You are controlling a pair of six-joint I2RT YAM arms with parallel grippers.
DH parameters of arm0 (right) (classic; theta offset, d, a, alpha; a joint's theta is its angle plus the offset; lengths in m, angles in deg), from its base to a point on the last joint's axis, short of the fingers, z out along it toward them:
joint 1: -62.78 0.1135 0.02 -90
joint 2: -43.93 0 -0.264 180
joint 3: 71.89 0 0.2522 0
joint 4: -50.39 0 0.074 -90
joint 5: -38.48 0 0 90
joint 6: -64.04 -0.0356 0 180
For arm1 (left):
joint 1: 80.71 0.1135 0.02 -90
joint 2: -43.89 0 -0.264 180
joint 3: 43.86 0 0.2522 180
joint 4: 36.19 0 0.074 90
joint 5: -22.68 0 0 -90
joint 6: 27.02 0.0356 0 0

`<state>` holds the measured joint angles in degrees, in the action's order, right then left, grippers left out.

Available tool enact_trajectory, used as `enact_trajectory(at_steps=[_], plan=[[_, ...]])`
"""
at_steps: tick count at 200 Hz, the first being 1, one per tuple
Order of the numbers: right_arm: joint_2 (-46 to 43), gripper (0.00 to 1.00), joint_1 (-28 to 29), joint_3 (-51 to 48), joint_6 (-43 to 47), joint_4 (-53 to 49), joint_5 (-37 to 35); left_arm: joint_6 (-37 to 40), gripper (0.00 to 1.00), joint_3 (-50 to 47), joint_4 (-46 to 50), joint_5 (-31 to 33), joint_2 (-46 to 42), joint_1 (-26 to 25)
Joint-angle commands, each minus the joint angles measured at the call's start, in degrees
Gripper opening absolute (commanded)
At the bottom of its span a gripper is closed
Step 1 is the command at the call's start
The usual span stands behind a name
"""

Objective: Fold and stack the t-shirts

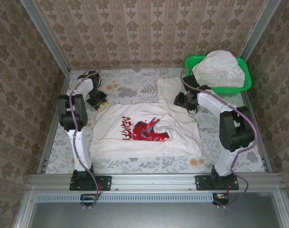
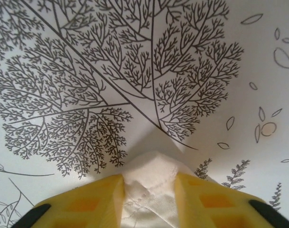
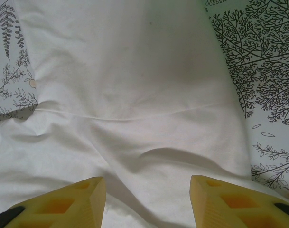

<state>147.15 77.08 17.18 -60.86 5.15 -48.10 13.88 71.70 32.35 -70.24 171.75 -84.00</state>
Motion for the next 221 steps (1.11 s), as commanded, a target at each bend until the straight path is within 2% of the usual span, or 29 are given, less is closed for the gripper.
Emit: enact_trajectory(at_steps=[1, 41, 96, 221], plan=[[1.2, 0.51, 0.4, 2.6, -0.8, -1.0, 0.8, -0.4, 0.26, 2.1, 2.2, 0.3, 2.3, 0.3], [3.4, 0.5, 0.0, 8.1, 2.4, -3.3, -3.8, 1.6, 0.0, 0.5, 2.4, 0.7, 1.5, 1.5], [13.4, 0.46, -0.8, 21.2, 10.2, -7.3, -11.4, 6.0, 0.0, -1.4, 2.3, 1.1, 0.0, 3.6], [32.8, 0.46, 0.9, 43.9, 14.5, -13.7, -10.6, 11.1, 0.0, -0.2, 3.0, 0.5, 0.0, 8.6]])
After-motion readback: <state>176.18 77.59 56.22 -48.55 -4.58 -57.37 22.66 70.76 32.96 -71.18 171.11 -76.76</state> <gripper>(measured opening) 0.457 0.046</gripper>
